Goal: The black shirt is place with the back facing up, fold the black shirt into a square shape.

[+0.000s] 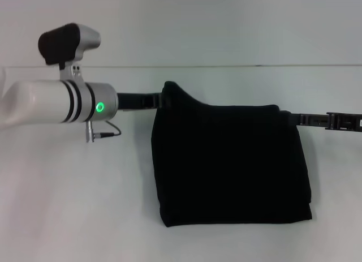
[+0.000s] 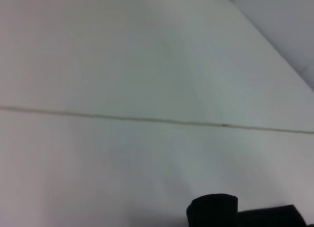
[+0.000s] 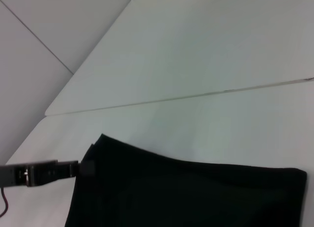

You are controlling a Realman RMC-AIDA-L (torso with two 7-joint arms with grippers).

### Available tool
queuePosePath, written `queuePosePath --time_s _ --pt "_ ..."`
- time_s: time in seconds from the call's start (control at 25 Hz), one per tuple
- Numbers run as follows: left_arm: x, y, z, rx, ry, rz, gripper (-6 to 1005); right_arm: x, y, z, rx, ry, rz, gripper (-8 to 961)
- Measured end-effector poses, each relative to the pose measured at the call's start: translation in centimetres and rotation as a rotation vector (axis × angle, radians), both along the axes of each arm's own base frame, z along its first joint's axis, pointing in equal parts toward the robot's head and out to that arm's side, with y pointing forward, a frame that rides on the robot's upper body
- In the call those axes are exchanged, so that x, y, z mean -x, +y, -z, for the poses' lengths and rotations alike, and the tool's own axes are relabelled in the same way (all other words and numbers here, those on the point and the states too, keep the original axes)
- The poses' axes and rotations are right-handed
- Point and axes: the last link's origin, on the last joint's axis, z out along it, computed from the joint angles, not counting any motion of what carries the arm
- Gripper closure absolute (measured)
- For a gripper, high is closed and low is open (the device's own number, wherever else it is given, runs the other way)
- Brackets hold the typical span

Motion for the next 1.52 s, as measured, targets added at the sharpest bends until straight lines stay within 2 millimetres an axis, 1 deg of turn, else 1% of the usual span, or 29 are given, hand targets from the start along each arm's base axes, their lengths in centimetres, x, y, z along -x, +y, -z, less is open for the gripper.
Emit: queuePosePath --time_s 0.2,0.36,0.84,1.08,1.32,1.52 --pt "-1.2 1.0 -0.8 -0.01 0.008 0.03 938 0.0 0.0 0.1 0.003 0.003 0.002 12" --pt "-1.4 1.4 -1.0 -0.019 0.016 0.038 937 0.0 -0.1 0.3 0.008 0.007 0.005 12" --pt "-0.3 1.5 -1.1 -0.06 0.044 0.008 938 0.2 -0.3 1.4 0.046 0.037 0.022 12" --pt "-0.2 1.4 -1.1 -0.064 0.05 0.017 937 0.5 0.3 2.1 0.032 0.028 0.03 15" --pt "0.9 1.2 -1.8 -0.088 0.049 -0.003 789 1.5 1.5 3.4 0.018 0.02 0.032 20" --pt "1.9 0.7 -2.2 -0.097 0.039 -0.024 592 2.7 2.6 4.6 -0.006 0.006 0.028 30"
